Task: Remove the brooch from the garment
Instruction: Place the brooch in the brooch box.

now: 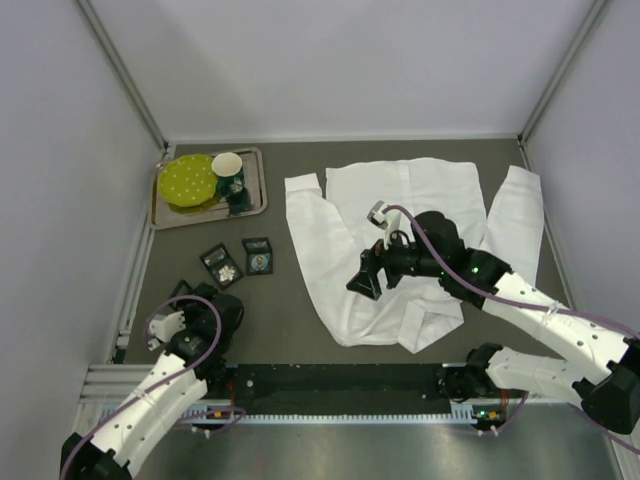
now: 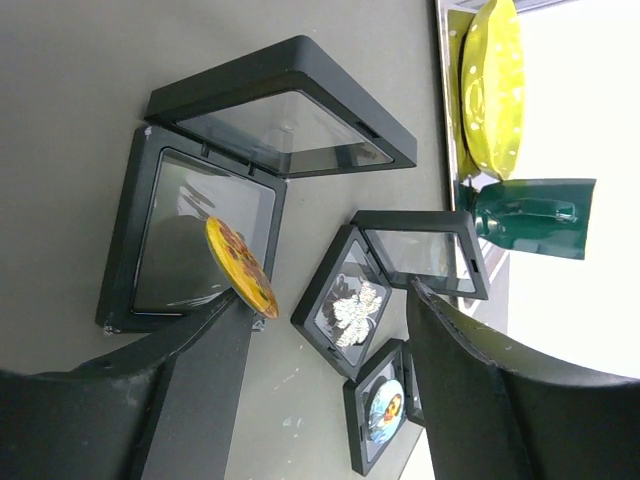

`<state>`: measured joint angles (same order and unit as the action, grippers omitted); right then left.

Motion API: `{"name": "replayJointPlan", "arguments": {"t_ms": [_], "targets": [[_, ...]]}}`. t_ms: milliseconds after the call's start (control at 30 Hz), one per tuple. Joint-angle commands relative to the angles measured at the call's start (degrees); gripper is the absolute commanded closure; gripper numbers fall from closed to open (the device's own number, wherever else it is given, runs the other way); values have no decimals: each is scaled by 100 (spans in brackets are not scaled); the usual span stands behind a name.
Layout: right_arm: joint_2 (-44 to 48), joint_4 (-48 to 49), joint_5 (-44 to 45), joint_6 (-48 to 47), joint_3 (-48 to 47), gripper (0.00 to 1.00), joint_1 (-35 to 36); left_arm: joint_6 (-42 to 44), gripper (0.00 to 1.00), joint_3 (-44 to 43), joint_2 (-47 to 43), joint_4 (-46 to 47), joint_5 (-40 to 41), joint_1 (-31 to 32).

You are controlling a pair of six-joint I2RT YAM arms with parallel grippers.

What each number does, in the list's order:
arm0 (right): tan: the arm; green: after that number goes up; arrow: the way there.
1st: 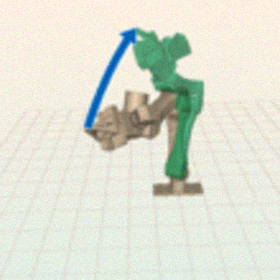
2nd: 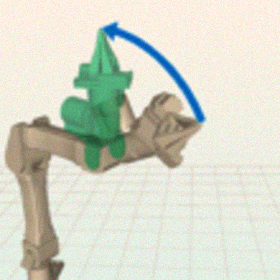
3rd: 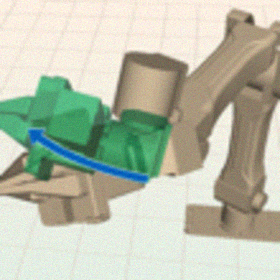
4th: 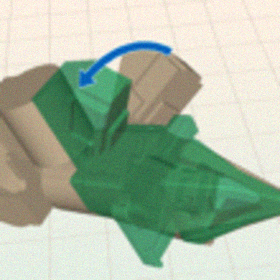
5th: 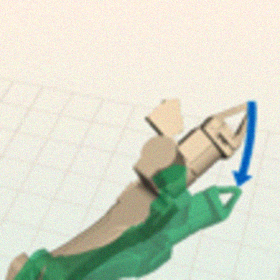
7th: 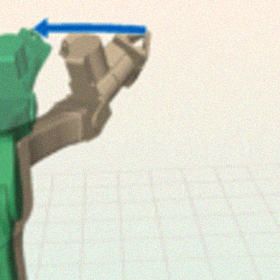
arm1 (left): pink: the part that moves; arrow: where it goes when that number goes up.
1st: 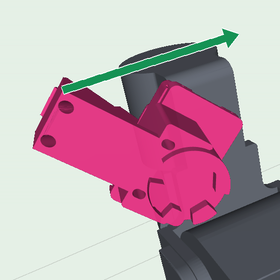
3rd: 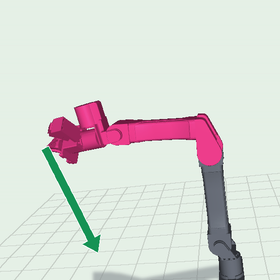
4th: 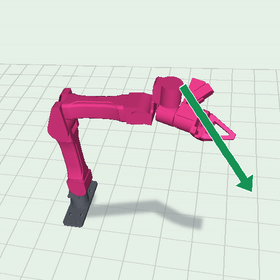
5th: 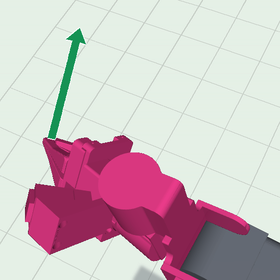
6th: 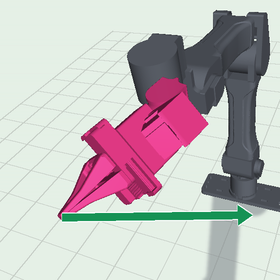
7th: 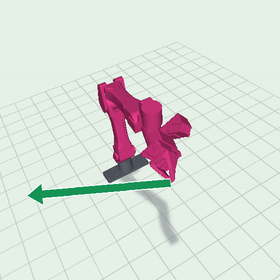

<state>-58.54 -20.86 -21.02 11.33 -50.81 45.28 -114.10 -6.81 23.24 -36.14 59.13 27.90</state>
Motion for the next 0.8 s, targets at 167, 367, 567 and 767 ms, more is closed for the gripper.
{"name": "replayJointPlan", "arguments": {"t_ms": [167, 367, 567, 767], "targets": [[89, 109, 71, -87, -210, 15, 69, -2828, 34, 294, 154, -763, -25, -39], [80, 109, 89, -96, -228, 15, 78, -2749, 33, 303, 75, -754, -200, -22], [80, 109, 98, -87, -228, 15, 69, -2564, 33, 312, -74, -754, -438, -30], [80, 109, 106, -79, -219, 15, 78, -2687, 33, 312, 22, -736, -631, -30]]}}
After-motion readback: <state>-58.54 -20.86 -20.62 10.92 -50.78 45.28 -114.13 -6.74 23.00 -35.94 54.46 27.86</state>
